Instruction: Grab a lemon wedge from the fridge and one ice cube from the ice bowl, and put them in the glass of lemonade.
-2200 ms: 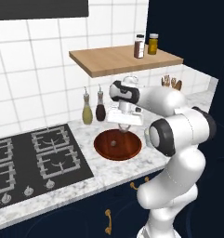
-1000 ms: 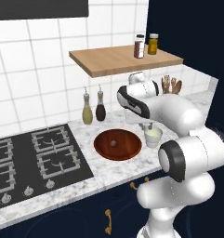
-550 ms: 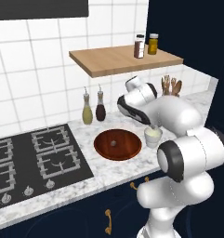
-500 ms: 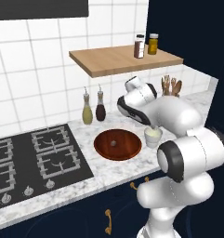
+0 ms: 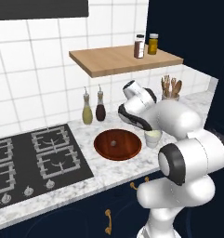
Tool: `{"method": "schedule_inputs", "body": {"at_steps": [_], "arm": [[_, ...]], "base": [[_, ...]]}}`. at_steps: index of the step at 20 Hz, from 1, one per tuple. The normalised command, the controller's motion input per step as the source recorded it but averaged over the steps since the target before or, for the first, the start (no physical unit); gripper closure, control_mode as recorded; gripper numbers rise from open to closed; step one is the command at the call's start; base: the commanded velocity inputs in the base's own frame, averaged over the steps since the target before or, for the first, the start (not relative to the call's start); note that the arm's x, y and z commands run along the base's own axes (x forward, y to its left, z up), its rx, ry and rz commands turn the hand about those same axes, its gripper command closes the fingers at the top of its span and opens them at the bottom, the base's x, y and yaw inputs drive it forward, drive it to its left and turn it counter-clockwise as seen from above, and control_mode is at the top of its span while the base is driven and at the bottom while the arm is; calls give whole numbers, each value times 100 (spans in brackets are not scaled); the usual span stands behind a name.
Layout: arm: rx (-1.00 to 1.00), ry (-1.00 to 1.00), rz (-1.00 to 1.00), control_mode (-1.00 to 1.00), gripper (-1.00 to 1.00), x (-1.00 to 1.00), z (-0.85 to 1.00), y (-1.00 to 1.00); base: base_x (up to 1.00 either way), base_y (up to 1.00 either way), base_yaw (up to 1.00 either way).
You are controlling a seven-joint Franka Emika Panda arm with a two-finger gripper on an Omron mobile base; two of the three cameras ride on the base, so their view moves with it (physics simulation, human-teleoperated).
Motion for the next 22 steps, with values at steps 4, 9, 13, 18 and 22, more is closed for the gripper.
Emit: {"method": "schedule_inputs", "body": {"at_steps": [4, 9, 13, 18, 22], "arm": [[0, 11, 37, -100, 100, 38, -48, -9], [0, 16, 30, -100, 100, 42, -27, -13], [0, 12, 20, -100, 100, 44, -14, -17], [0, 10, 14, -100, 100, 43, -23, 0], [0, 9, 10, -100, 100, 40, -31, 0]], "base": [[0, 0, 0], [0, 0, 0], [0, 0, 0], [0, 0, 0], [0, 0, 0]]}}
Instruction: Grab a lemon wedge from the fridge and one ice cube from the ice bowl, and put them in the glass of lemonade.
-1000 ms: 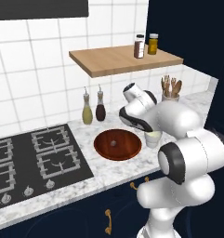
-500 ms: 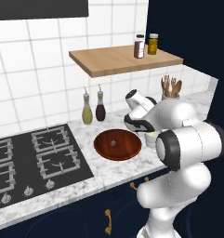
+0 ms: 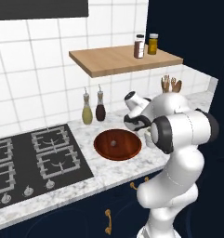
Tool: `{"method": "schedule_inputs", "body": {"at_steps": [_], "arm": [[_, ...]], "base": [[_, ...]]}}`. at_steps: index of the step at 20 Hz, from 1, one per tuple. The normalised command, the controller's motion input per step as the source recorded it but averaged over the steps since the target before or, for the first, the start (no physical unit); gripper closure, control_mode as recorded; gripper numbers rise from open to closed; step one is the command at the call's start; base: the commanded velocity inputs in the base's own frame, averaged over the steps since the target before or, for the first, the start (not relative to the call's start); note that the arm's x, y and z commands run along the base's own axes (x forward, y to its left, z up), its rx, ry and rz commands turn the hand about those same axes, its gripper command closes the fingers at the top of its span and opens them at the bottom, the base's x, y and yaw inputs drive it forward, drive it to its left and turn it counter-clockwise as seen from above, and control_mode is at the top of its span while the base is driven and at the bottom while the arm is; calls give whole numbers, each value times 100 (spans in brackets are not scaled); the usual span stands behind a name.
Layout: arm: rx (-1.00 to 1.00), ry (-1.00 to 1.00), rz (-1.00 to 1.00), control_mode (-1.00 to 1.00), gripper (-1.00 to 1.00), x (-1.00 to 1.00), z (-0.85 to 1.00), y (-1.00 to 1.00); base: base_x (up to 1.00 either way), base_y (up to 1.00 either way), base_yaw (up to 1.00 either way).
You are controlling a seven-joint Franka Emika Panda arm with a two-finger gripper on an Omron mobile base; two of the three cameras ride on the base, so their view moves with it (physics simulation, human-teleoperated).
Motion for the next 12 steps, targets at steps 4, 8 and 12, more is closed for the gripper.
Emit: {"method": "schedule_inputs", "body": {"at_steps": [4, 8, 12], "arm": [[0, 2, 2, -100, 100, 22, -30, 0], [0, 1, 0, -100, 100, 11, -29, 0], [0, 0, 0, -100, 100, 1, -11, 0]], "base": [[0, 0, 0], [0, 0, 0], [0, 0, 0]]}}
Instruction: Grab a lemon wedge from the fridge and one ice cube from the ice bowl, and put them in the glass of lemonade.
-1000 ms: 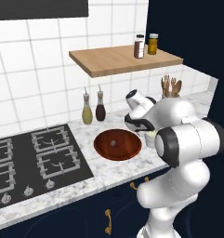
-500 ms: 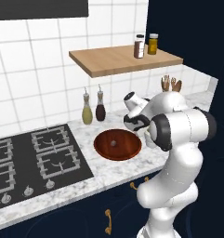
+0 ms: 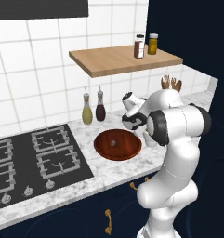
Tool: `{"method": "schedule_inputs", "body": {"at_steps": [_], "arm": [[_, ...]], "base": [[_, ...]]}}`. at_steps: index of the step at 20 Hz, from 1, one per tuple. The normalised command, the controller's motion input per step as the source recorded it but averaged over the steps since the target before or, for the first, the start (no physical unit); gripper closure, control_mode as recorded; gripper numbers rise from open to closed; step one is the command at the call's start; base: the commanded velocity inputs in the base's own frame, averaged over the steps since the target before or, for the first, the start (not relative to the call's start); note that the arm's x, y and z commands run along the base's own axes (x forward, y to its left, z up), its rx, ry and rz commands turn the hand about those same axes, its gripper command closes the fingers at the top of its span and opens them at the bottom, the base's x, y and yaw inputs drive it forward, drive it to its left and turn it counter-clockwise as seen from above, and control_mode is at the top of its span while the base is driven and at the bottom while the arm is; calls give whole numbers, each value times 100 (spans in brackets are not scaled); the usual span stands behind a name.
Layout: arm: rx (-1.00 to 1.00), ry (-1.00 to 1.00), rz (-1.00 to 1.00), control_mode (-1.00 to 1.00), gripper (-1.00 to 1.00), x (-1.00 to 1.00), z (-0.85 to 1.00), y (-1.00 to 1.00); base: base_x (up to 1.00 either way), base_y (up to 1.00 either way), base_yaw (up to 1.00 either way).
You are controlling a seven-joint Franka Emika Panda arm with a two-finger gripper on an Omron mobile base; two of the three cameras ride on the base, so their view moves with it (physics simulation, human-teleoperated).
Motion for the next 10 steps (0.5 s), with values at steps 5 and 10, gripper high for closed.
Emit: {"method": "schedule_inputs", "body": {"at_steps": [5, 10], "arm": [[0, 0, 0, -100, 100, -2, 0, 0], [0, 0, 0, -100, -100, -10, 5, 0]], "base": [[0, 0, 0], [0, 0, 0]]}}
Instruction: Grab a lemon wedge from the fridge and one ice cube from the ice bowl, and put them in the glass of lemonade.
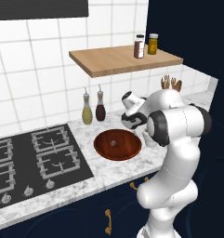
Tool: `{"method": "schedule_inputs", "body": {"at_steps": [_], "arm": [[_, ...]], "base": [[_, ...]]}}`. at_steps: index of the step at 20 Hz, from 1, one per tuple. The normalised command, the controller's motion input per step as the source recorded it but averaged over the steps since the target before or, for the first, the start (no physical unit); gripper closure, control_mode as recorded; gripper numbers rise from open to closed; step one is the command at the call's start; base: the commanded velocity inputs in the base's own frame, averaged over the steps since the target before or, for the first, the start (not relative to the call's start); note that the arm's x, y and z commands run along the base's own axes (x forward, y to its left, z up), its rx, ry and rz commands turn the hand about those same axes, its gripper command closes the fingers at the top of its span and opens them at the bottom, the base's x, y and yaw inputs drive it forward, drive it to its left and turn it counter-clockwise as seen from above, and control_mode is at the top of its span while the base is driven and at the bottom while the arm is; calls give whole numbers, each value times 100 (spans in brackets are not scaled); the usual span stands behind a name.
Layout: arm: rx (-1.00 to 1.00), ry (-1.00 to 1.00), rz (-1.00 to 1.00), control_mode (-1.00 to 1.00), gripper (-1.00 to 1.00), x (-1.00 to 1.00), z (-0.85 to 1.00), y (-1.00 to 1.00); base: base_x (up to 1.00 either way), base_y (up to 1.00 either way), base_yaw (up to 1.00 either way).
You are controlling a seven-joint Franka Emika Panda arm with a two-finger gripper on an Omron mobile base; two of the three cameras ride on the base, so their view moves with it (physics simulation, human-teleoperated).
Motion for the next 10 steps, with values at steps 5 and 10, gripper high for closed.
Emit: {"method": "schedule_inputs", "body": {"at_steps": [5, 10], "arm": [[0, 0, 0, -100, -100, -9, 29, 0], [0, 0, 0, -100, -100, -4, 57, 0]], "base": [[0, 0, 0], [0, 0, 0]]}}
